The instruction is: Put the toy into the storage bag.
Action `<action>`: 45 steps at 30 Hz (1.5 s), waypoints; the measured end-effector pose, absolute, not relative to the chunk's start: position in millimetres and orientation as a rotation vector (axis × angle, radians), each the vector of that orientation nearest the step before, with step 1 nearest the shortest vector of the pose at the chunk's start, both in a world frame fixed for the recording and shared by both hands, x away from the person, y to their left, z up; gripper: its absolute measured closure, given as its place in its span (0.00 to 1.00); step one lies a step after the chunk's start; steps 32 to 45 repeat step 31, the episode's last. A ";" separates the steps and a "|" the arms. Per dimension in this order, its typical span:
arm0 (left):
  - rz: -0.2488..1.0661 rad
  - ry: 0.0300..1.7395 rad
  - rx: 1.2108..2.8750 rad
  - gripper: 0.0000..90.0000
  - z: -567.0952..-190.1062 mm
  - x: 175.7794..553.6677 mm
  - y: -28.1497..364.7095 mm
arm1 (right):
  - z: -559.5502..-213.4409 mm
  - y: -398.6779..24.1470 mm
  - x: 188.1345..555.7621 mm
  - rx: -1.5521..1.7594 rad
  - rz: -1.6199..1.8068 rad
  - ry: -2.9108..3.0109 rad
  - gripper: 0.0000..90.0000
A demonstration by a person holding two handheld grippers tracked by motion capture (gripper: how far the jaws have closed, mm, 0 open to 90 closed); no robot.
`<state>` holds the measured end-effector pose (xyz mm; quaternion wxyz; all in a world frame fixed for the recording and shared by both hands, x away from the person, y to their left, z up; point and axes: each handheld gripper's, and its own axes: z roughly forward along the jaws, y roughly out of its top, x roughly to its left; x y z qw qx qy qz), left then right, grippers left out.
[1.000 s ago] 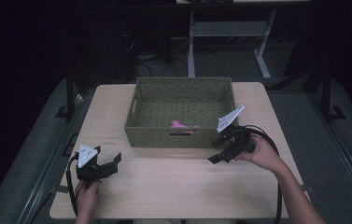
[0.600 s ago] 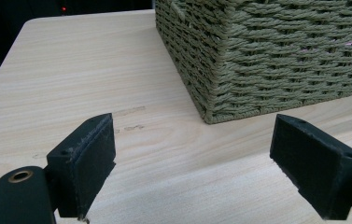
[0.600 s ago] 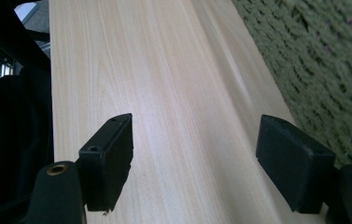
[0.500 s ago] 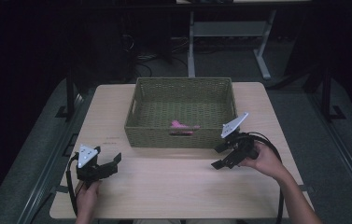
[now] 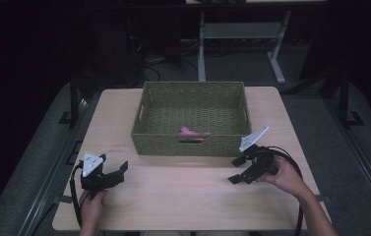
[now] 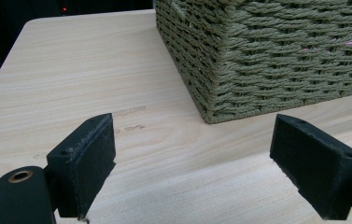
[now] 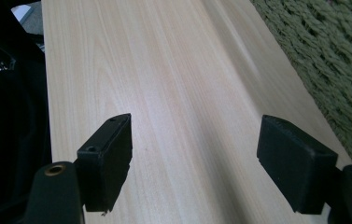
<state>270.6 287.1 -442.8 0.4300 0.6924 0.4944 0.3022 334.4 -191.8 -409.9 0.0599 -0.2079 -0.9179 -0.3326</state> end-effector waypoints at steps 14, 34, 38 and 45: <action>0.756 1.232 1.729 0.15 -443.1 270.5 287.7 | -419.9 -201.5 320.8 -0.660 -0.994 -2.774 0.28; 0.751 1.224 1.732 0.15 -442.4 270.1 286.9 | -423.0 -216.2 301.4 -0.714 -1.013 -2.785 0.27; 0.751 1.224 1.732 0.15 -442.4 270.1 286.9 | -423.0 -216.2 301.4 -0.714 -1.013 -2.785 0.27; 0.751 1.224 1.732 0.15 -442.4 270.1 286.9 | -423.0 -216.2 301.4 -0.714 -1.013 -2.785 0.27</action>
